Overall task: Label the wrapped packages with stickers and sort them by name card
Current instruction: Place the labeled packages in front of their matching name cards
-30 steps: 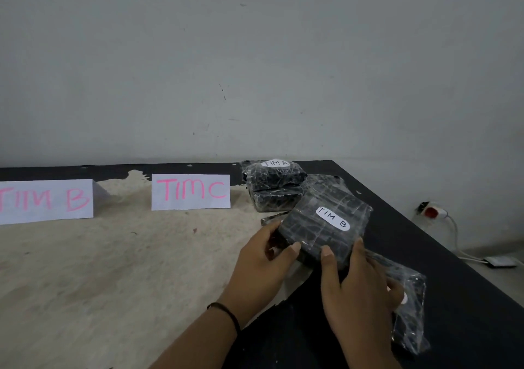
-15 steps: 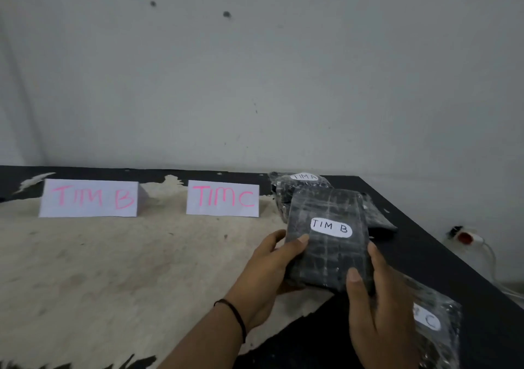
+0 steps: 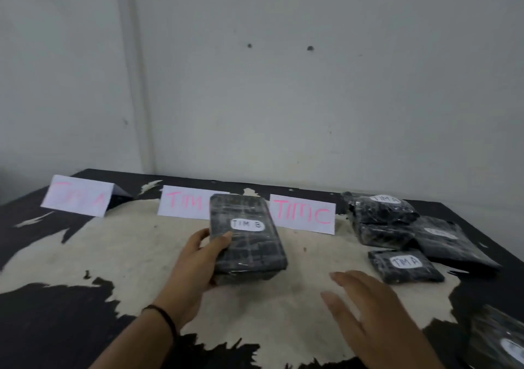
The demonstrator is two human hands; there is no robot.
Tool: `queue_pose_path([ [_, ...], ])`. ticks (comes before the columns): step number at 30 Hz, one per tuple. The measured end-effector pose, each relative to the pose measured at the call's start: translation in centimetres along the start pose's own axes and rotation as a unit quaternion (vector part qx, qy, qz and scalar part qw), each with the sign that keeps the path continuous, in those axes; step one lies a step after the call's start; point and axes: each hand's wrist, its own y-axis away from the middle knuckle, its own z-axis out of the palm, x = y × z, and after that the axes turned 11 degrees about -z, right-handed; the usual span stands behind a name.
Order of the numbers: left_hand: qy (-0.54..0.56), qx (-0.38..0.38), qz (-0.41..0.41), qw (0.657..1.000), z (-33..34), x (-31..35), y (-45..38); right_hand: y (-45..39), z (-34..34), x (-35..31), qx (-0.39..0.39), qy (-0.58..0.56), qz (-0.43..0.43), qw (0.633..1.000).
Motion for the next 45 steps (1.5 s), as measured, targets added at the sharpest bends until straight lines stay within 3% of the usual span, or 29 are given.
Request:
queue_pose_path([
  [3, -0.024, 0.088, 0.004, 0.996, -3.9, 0.4, -0.3, -3.1, 1.9, -4.8, -0.058, -0.036, -0.081, 0.994],
  [6, -0.075, 0.157, 0.016, 0.985, -6.4, 0.4, -0.3, -5.1, 4.2, -8.2, -0.165, -0.109, -0.069, 0.978],
  [13, -0.143, 0.232, 0.057, 0.96, -7.6, -0.1, 0.7, -5.7, 7.6, -10.2, -0.248, -0.149, -0.069, 0.955],
  [18, -0.18, 0.288, 0.077, 0.938, -7.9, -0.1, 0.7, -4.9, 6.8, -10.2, -0.2, -0.162, -0.046, 0.965],
  [22, -0.237, 0.337, 0.189, 0.891, -6.9, 0.5, 2.1, -4.5, 6.5, -9.7, -0.129, -0.157, -0.007, 0.979],
  [27, -0.319, 0.27, 0.319, 0.85, -3.6, 0.9, 2.5, -4.3, 4.6, -6.7, -0.034, -0.086, 0.046, 0.995],
  [33, -0.303, 0.116, 0.364, 0.873, 4.0, 0.4, 1.8, -3.5, 0.5, -0.2, 0.041, -0.057, 0.163, 0.984],
  [40, -0.293, -0.017, 0.339, 0.894, 12.4, -2.5, 0.3, -1.4, -2.5, 6.0, 0.0, -0.02, 0.273, 0.962],
  [45, -0.315, -0.065, 0.309, 0.895, 16.1, -4.2, -0.8, -0.6, -3.1, 9.4, 0.024, 0.056, 0.329, 0.942],
])
